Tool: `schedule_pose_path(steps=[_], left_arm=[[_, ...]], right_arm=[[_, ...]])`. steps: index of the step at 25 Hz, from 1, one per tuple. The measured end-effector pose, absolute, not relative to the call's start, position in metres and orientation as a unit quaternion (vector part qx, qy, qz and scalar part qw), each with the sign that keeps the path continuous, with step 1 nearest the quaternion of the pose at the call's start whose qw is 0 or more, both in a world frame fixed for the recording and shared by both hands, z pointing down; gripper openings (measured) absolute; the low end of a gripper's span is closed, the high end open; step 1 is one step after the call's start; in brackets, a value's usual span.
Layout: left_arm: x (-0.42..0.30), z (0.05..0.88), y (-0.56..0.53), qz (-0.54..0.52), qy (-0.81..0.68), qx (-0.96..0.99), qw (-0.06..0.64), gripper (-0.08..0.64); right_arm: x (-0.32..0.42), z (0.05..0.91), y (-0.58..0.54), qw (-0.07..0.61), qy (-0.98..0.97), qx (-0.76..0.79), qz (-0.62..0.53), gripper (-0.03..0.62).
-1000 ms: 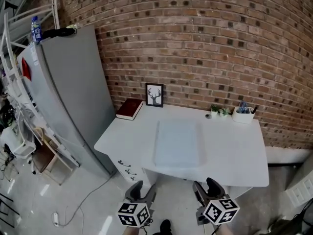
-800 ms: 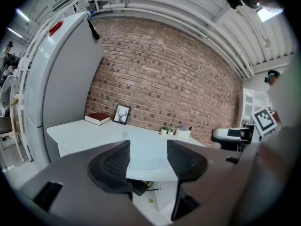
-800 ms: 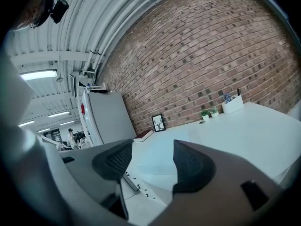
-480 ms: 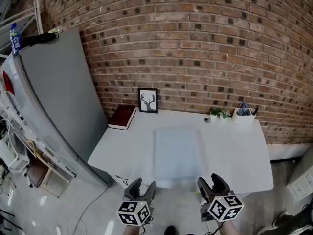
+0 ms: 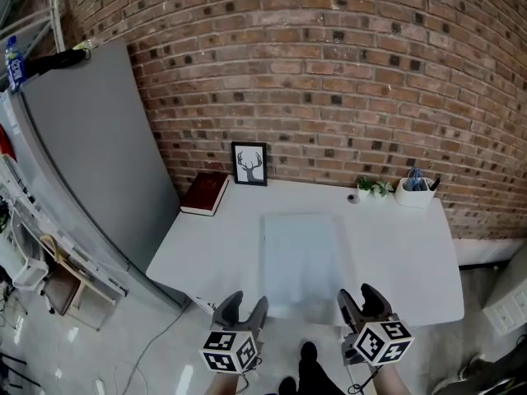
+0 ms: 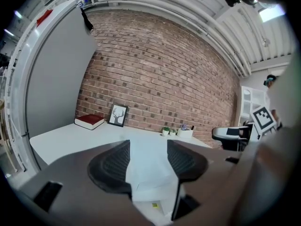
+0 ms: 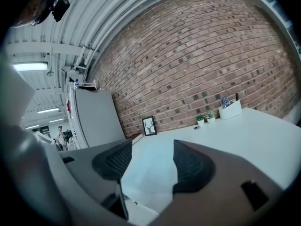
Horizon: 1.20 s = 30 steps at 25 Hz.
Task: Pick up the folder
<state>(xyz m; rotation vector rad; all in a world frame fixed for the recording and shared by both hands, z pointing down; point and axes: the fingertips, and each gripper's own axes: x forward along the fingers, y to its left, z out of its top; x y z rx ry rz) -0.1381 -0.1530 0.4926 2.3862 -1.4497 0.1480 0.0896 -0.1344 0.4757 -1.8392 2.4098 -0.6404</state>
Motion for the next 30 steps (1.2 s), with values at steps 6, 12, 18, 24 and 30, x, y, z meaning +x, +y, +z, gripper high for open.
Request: schedule_pose_path(steps=[6, 12, 18, 24, 30], left_arm=[[-0.141, 0.490, -0.175, 0.049, -0.520, 0.836, 0.168, 0.222], [-0.139, 0.484, -0.202, 0.049, -0.531, 0.831, 0.159, 0.224], [-0.140, 0.482, -0.231, 0.048, -0.542, 0.824, 0.157, 0.222], [-0.137, 0.486, -0.256, 0.047, -0.551, 0.818, 0.162, 0.224], [-0.136, 0.500, -0.277, 0.043, -0.559, 0.805, 0.193, 0.223]], right_arm=[[0.088, 0.476, -0.161, 0.014, 0.784, -0.587, -0.202, 0.261], [0.088, 0.474, -0.194, 0.025, 0.790, -0.577, -0.204, 0.261], [0.082, 0.478, -0.226, 0.018, 0.800, -0.564, -0.205, 0.261], [0.093, 0.486, -0.246, 0.011, 0.800, -0.562, -0.211, 0.261], [0.101, 0.492, -0.260, 0.006, 0.800, -0.560, -0.218, 0.261]])
